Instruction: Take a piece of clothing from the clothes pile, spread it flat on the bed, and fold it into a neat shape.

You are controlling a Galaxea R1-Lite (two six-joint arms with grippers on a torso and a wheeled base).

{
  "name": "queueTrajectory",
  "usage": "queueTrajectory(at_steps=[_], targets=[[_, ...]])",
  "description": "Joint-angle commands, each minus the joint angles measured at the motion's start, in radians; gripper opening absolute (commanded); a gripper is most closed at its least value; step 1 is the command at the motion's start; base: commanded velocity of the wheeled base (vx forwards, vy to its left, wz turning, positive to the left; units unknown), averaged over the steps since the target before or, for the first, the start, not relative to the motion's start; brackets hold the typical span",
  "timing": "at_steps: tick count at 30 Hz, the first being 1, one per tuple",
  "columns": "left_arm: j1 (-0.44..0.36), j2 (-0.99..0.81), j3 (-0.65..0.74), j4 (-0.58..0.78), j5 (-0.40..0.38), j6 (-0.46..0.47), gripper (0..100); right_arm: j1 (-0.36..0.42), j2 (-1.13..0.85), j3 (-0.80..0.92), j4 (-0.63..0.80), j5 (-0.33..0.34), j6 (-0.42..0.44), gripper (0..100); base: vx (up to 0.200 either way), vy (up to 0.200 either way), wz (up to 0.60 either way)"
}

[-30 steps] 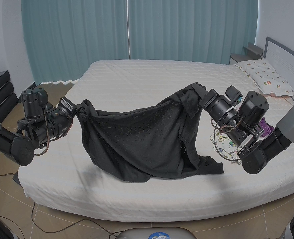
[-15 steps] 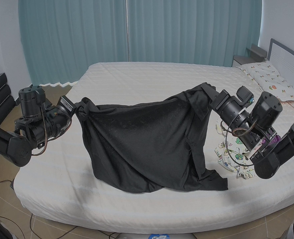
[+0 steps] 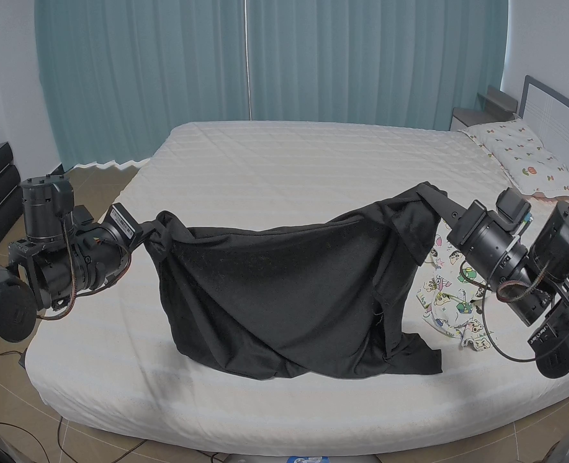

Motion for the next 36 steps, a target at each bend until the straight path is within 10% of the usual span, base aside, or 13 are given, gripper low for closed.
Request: queueTrajectory(at_steps=[1,10,20,26,36], targets=[[-0.021,-0.099,0.035,0.029,0.001,0.010,0,0.015,-0.112,0.056,-0.001,0.000,0.000,0,-0.200,0.000,0.00],[-0.021,-0.212,0.004,0.127,0.002,0.010,0,0.043,-0.313,0.056,0.075,-0.003,-0.005,0,-0.156,0.000,0.00],[-0.009,-0.277,-0.167,0.359,0.002,0.002,0,0.047,-0.506,-0.277,0.527,0.001,0.058,0,0.000,0.000,0.00],[0.001,-0.182,-0.273,0.447,0.004,-0.006,0,-0.117,-0.282,-0.444,0.602,0.077,0.114,0,0.000,0.000,0.00],[0.041,0.072,-0.344,0.387,-0.004,-0.012,0,-0.175,0.084,-0.599,0.552,0.092,0.020,0,0.020,0.000,0.00]])
